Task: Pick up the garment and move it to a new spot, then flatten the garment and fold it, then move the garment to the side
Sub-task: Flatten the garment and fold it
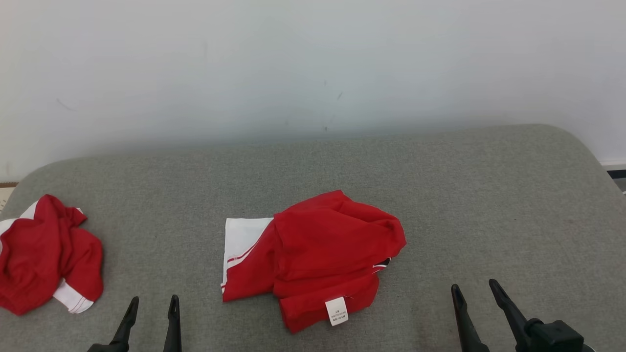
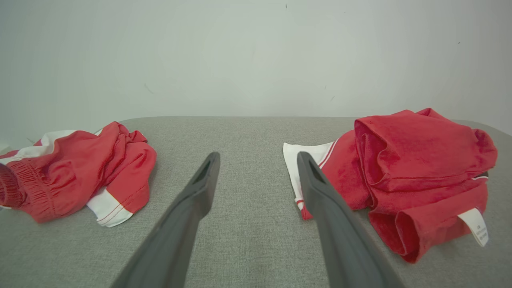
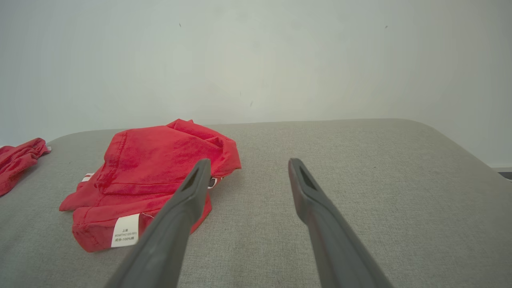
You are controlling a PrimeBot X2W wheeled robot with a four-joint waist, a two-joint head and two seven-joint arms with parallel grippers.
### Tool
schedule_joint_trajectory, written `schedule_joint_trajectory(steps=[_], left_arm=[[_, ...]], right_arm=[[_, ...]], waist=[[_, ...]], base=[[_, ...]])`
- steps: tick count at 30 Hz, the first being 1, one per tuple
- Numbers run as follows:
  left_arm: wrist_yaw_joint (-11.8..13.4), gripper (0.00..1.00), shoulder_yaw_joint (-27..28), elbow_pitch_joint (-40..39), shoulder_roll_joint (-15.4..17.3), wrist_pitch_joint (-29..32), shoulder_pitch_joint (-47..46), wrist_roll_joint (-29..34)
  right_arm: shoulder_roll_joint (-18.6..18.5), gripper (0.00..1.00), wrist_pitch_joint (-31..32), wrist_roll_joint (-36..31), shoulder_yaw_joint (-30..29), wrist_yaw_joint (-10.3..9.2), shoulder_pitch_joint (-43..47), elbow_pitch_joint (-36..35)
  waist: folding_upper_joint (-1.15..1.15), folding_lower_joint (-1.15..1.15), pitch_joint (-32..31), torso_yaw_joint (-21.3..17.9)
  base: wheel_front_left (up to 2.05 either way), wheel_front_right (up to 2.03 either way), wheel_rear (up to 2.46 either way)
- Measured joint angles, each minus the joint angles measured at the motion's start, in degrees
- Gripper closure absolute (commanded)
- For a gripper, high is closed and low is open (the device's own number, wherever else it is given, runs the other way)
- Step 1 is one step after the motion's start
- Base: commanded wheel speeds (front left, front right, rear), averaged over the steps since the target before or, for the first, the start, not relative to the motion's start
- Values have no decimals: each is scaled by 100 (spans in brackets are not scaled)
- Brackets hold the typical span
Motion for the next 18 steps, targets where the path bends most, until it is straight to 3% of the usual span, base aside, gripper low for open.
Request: schedule_joint_trajectory(steps=[4,7,18], left_arm=[[14,0,-31,-12,-7,1,-3,-8],[5,0,-54,-22,-16,1,-32,-40],[-87,0,-243,5,-218,-41,-252,-36]], right_arm=[[-91,0,44,10,98,0,-17,15],[-423,0,176,100,474,-1,-283,92],[-1571,0,733,803,2608,0,-1862,715]], waist=[[0,0,3,34],[0,0,28,123],[0,0,309,613]], base=[[0,0,0],[0,0,0],[0,0,0]])
